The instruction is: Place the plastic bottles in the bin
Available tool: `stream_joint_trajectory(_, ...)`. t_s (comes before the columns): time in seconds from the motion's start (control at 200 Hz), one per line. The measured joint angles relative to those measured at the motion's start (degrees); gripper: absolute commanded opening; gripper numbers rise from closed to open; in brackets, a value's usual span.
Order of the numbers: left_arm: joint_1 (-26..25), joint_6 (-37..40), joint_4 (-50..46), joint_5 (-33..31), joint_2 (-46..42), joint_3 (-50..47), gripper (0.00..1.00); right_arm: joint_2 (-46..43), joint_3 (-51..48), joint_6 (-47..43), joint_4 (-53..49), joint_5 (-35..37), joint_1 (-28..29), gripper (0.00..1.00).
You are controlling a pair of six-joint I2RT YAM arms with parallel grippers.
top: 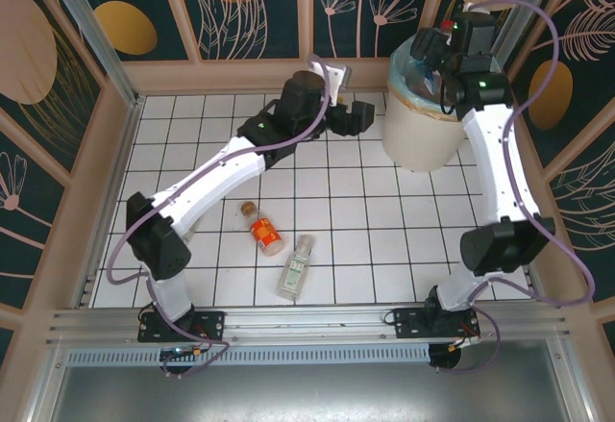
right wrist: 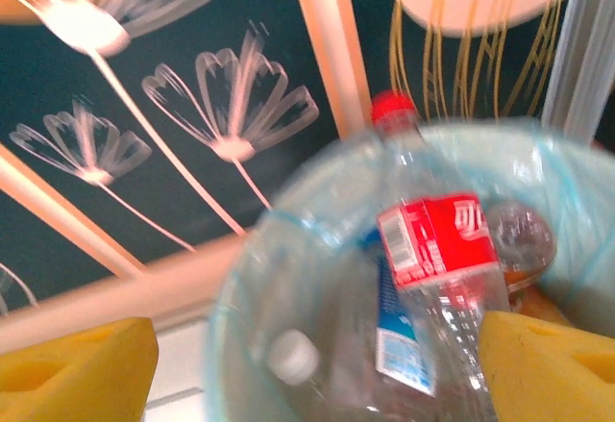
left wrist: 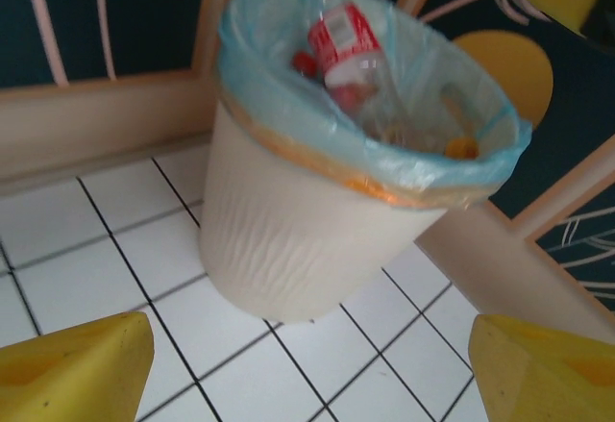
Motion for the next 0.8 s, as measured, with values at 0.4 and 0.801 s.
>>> stream_joint_trajectory(0.4, 0.9, 2.1, -5.5, -19.6, -28.6, -21.8, 0.89, -6.7, -19.2, -10.9, 9.5, -10.5, 27.2, 0.81)
stream_joint_trajectory(0.801, 1.3, -8.4, -18.4, -32.8, -50.1, -46.4, 0.89, 11.1, -29.5, -0.7, 10.2, -11.6, 49.5, 0.93)
